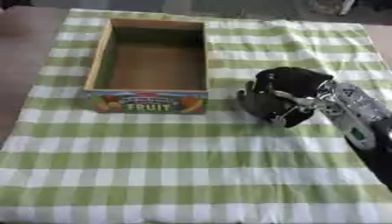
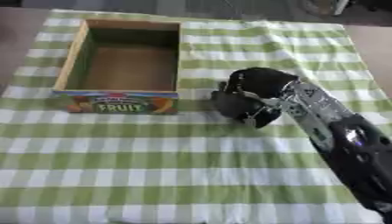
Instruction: Pick up objects on the table and place them in the box.
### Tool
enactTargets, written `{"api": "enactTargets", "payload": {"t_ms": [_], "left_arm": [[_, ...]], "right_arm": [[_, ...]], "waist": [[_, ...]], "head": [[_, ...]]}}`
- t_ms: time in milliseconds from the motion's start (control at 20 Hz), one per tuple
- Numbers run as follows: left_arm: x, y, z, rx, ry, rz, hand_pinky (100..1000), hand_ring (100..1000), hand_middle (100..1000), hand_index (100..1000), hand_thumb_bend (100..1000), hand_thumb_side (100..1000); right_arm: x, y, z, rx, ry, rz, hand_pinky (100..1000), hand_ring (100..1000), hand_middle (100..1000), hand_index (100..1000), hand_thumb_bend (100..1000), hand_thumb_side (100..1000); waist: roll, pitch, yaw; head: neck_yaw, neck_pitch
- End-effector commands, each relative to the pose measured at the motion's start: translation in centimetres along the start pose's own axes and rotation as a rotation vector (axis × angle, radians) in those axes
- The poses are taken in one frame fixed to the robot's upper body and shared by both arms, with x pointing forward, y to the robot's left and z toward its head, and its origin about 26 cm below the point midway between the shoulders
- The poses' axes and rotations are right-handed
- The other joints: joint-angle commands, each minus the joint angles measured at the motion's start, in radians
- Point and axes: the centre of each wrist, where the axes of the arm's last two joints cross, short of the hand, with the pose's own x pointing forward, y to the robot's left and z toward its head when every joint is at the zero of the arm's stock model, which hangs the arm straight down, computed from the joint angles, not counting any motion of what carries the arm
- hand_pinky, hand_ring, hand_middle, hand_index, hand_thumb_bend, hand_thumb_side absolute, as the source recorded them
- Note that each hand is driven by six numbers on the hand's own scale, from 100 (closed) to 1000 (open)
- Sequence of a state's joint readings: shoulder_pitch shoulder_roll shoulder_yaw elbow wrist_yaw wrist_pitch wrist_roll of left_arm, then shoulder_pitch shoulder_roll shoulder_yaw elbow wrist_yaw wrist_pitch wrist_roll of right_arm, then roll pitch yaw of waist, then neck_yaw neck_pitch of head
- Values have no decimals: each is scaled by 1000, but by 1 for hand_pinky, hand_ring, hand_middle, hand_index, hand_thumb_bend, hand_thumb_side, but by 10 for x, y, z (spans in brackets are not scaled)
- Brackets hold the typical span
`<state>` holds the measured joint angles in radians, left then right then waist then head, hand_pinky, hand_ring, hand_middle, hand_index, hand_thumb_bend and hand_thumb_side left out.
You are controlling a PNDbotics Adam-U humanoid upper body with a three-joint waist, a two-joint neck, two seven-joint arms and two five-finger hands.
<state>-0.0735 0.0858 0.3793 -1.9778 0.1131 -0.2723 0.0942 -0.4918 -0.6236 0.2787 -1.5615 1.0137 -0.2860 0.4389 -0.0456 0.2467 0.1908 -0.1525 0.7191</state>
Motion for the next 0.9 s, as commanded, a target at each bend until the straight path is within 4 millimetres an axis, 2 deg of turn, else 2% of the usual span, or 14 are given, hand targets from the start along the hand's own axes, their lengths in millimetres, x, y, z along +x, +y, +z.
{"api": "enactTargets", "payload": {"t_ms": [50, 150, 200, 500, 900], "left_arm": [[7, -1, -4, -11, -29, 3, 282, 328, 575, 371, 100, 812], [7, -1, -4, -11, -29, 3, 282, 328, 575, 371, 100, 812], [6, -1, -4, -11, -28, 3, 282, 328, 575, 371, 100, 812], [7, -1, -4, -11, -26, 0, 281, 328, 575, 370, 100, 812], [7, -2, -5, -17, -31, 5, 281, 328, 576, 369, 100, 812]], "right_arm": [[-5, -16, 10, -42, 16, 35, 888, 938, 664, 771, 100, 164], [-5, -17, 10, -43, 17, 34, 888, 938, 664, 771, 100, 164], [-5, -18, 10, -46, 17, 35, 885, 926, 650, 756, 100, 194], [1, -42, 22, -184, 14, 39, 883, 925, 630, 747, 100, 198], [-5, -100, 46, -351, 13, 71, 888, 913, 625, 743, 100, 198]], "waist": [[3, -14, -2], [3, -14, -2], [3, -14, -2], [2, -15, -7], [4, -8, 3]], "head": [[3, -11], [3, -11], [3, -12], [10, -15], [-9, -15]]}}
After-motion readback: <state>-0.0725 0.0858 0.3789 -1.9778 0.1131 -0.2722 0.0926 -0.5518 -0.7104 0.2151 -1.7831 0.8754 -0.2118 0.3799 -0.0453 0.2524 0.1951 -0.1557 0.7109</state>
